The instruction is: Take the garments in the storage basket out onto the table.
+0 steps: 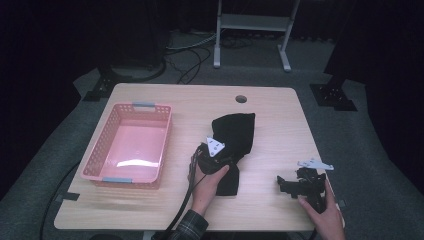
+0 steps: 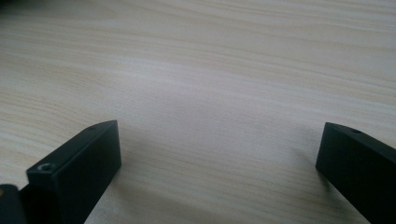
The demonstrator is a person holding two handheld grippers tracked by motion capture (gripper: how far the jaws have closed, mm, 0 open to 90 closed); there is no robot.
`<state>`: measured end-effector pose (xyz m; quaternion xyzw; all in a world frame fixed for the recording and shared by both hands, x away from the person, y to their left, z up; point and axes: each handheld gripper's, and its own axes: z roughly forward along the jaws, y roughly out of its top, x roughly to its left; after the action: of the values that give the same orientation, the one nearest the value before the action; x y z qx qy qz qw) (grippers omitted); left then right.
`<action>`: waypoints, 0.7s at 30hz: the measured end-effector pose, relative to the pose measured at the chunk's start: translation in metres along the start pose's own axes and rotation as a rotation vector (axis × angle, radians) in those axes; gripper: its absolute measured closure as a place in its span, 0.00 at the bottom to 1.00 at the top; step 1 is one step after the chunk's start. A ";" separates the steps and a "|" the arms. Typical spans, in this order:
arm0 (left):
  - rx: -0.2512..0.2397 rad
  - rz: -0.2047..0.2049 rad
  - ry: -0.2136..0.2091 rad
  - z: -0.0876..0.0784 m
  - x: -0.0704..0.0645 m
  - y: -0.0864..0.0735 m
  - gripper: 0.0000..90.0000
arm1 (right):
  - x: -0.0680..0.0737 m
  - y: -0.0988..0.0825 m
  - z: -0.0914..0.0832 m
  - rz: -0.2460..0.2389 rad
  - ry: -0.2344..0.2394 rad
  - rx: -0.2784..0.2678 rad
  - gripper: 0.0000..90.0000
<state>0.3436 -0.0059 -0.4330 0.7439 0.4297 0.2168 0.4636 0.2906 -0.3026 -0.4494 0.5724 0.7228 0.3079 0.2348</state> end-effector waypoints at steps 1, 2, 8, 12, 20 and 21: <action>0.016 0.001 0.002 0.002 0.000 0.001 0.52 | 0.000 0.000 0.000 0.000 0.000 0.000 0.00; 0.029 -0.004 0.001 0.003 0.000 0.001 0.52 | 0.000 0.000 0.000 0.000 0.000 0.000 0.00; 0.113 -0.011 0.006 0.013 0.001 0.005 0.52 | 0.000 0.000 0.000 0.000 0.000 0.000 0.00; 0.171 -0.024 -0.001 0.019 0.002 0.007 0.49 | 0.000 0.000 0.000 0.000 0.000 0.000 0.00; 0.185 -0.034 0.025 0.021 0.002 0.007 0.33 | 0.000 0.000 0.000 0.000 0.000 0.000 0.00; 0.183 -0.042 0.030 0.021 0.002 0.007 0.30 | 0.000 0.000 0.000 0.000 0.000 0.000 0.00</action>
<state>0.3630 -0.0161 -0.4370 0.7706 0.4700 0.1778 0.3919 0.2906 -0.3026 -0.4495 0.5725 0.7227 0.3079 0.2348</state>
